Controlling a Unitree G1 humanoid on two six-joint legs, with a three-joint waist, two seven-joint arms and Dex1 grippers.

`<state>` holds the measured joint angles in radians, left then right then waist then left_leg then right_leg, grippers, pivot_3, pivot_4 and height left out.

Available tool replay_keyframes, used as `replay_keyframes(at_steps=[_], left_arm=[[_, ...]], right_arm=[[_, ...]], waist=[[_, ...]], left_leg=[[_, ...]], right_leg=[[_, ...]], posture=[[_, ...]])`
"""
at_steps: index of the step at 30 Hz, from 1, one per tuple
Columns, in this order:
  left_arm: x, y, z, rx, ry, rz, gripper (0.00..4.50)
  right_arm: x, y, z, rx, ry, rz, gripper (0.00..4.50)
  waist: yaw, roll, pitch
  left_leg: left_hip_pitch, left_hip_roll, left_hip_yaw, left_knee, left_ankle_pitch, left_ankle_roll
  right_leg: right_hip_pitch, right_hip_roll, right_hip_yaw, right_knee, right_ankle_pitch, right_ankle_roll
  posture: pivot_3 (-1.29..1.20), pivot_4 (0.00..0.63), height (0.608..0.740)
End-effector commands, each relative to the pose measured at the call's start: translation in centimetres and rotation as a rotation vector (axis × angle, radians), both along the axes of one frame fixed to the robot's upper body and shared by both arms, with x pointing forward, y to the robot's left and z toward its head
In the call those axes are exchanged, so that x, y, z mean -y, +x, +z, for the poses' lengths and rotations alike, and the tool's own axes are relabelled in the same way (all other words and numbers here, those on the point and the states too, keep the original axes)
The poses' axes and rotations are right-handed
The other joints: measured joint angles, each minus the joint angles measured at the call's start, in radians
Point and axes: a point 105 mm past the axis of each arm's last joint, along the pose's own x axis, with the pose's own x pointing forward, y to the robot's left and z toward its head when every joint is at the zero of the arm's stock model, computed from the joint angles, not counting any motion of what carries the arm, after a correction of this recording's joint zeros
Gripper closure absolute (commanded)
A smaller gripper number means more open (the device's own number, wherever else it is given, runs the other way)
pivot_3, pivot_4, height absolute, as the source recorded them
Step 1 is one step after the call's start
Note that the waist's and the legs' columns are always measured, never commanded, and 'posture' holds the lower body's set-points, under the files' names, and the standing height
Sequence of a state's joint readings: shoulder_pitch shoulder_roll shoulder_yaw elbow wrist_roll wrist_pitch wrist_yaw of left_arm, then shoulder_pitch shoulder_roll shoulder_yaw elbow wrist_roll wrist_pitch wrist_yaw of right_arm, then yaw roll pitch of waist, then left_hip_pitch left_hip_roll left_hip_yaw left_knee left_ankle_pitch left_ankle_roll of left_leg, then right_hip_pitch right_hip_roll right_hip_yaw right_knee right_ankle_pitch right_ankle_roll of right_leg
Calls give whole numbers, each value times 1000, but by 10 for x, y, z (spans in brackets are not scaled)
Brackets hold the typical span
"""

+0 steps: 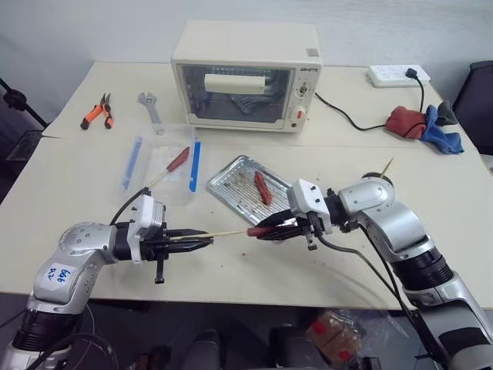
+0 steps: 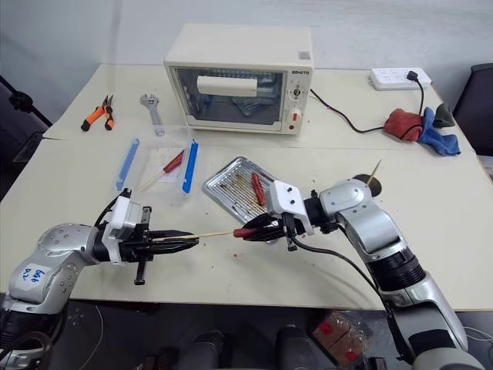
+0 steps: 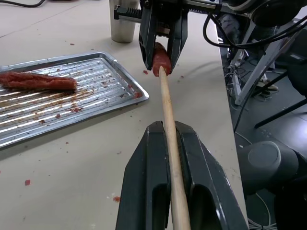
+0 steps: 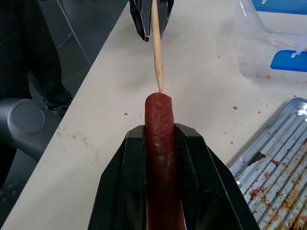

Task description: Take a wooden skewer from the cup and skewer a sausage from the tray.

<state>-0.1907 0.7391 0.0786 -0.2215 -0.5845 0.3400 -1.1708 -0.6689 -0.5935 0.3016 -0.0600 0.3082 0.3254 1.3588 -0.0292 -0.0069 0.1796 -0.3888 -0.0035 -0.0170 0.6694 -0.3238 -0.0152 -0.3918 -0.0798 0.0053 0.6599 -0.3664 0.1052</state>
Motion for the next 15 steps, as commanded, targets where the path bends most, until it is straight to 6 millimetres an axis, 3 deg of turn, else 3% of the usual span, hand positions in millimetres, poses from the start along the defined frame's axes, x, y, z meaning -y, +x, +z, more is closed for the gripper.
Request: replay_keyframes(at_steps=[1,15], left_arm=[[1,-3,7,29,0,-16,4500],[0,-3,-2,8,18,-6,4500]], right_arm=[[4,1,7,33,9,5,3679],[1,-2,10,38,22,21,3679]], waist=[[0,0,0],[0,0,0]], left_leg=[[0,0,0,0,0,0],[0,0,0,1,0,0]], right_leg=[[0,0,0,0,0,0],[0,0,0,0,0,0]], posture=[[0,150,740],[0,150,740]])
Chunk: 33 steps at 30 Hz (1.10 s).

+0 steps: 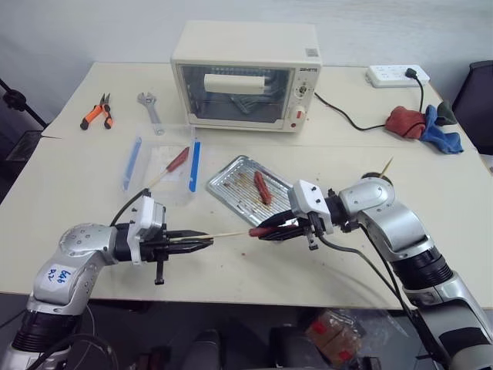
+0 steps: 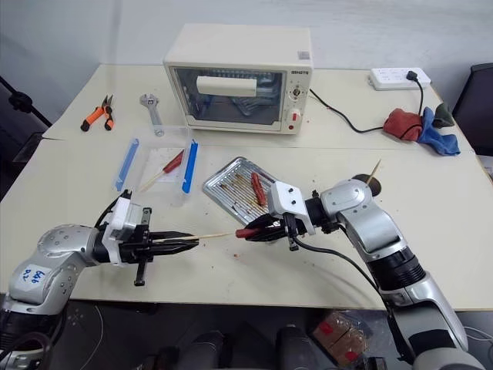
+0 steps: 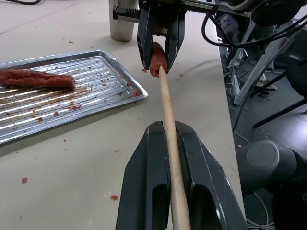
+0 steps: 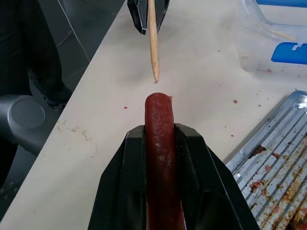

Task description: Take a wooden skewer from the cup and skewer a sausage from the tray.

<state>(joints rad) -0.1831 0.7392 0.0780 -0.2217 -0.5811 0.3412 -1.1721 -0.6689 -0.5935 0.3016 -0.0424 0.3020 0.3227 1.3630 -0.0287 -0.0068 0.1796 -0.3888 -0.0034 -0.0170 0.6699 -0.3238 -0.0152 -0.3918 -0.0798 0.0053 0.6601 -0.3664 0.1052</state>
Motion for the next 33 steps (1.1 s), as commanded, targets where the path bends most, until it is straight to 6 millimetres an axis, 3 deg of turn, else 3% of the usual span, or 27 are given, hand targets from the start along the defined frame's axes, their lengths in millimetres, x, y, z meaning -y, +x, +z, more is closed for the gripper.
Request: replay_keyframes(at_steps=[1,17,27,33], left_arm=[[0,-2,0,15,16,-8,4500],[9,4,-3,25,1,-22,4500],[-6,1,3,19,16,-18,4500],[-1,-1,2,18,8,-28,4500]], right_arm=[[-2,-5,13,47,30,33,3679],[-10,-13,12,43,31,65,3679],[4,-6,9,40,4,27,3679],[1,-6,9,39,7,31,3679]], waist=[[0,0,0],[0,0,0],[0,0,0],[0,0,0]], left_leg=[[0,0,0,0,0,0],[0,0,0,0,0,0],[0,0,0,1,0,0],[0,0,0,1,0,0]], right_leg=[[0,0,0,0,0,0],[0,0,0,0,0,0],[0,0,0,0,0,0],[0,0,0,0,0,0]], posture=[[0,150,740],[0,150,740],[0,150,740],[0,150,740]])
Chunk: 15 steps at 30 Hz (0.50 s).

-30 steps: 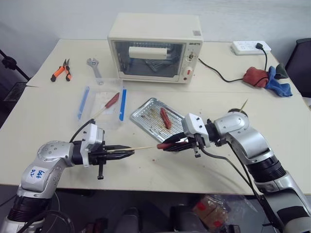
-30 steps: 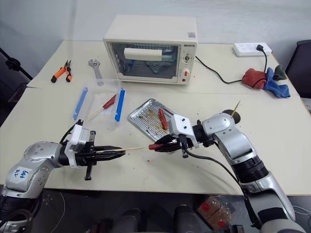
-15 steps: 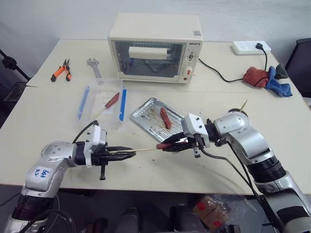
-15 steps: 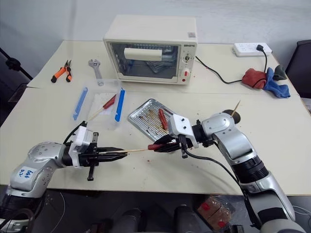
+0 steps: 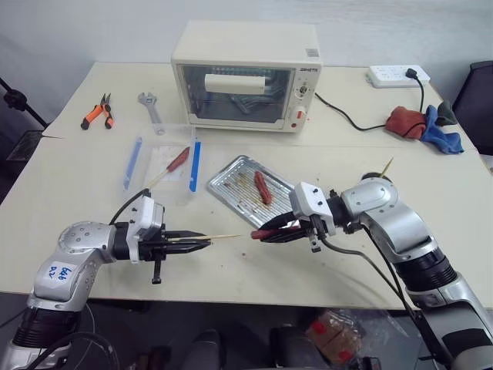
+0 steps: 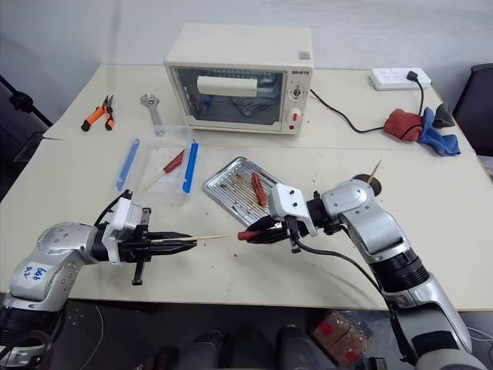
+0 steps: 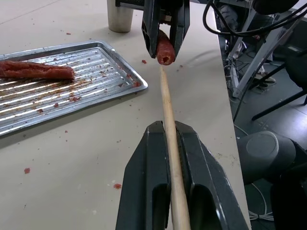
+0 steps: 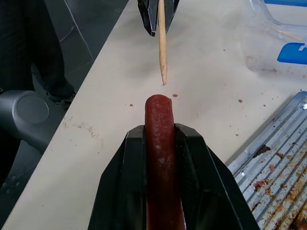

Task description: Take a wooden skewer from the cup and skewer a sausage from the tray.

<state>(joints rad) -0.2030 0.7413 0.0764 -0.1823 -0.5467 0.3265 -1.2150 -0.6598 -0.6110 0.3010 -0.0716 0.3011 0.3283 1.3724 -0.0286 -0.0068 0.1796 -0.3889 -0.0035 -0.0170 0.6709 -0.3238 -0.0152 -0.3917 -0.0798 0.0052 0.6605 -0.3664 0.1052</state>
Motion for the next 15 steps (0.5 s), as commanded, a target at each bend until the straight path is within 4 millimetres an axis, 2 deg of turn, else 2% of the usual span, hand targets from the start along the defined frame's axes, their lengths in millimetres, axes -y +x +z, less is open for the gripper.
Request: replay_keyframes(at_steps=[1,15], left_arm=[[5,-4,4,17,-23,-20,4500],[11,-1,0,15,-29,-30,4500]], right_arm=[[-2,-2,9,30,26,21,3679],[-8,-3,10,28,36,33,3679]], waist=[[0,0,0],[0,0,0]], left_leg=[[0,0,0,0,0,0],[0,0,0,1,0,0]], right_leg=[[0,0,0,0,0,0],[0,0,0,0,0,0]], posture=[[0,150,740],[0,150,740]])
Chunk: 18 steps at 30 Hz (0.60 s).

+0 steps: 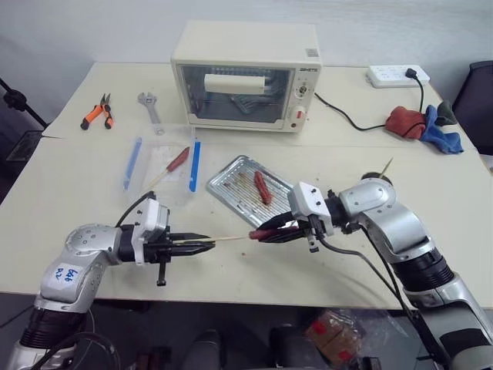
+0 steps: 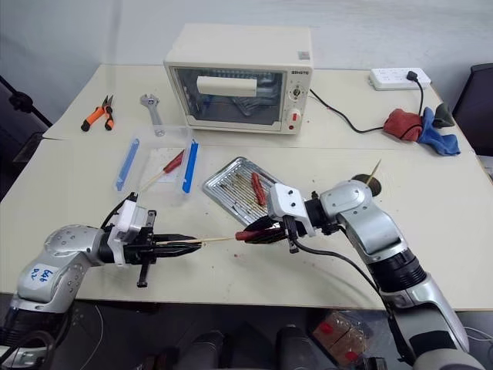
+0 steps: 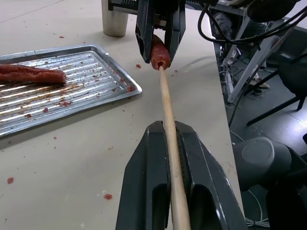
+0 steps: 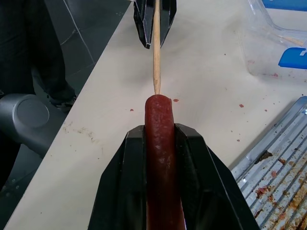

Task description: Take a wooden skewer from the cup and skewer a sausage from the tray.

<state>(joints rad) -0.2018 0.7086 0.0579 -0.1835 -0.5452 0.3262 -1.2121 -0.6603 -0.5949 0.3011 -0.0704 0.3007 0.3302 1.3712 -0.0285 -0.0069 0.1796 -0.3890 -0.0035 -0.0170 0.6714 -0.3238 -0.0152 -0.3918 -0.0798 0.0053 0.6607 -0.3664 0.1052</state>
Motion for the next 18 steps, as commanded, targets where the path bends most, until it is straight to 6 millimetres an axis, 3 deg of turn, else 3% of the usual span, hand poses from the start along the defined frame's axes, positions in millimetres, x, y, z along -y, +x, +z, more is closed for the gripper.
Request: replay_keyframes(at_steps=[1,11,18], left_arm=[[3,0,3,30,-3,-12,4500],[6,2,1,30,3,-13,4500],[23,6,-1,33,0,-33,4500]], right_arm=[[-5,-3,10,33,24,27,3679],[-6,-6,9,34,18,40,3679],[-16,-8,12,50,10,59,3679]], waist=[[0,0,0],[0,0,0],[0,0,0]], left_leg=[[0,0,0,0,0,0],[0,0,0,1,0,0],[0,0,0,2,0,0]], right_leg=[[0,0,0,0,0,0],[0,0,0,0,0,0],[0,0,0,0,0,0]], posture=[[0,150,740],[0,150,740],[0,150,740]])
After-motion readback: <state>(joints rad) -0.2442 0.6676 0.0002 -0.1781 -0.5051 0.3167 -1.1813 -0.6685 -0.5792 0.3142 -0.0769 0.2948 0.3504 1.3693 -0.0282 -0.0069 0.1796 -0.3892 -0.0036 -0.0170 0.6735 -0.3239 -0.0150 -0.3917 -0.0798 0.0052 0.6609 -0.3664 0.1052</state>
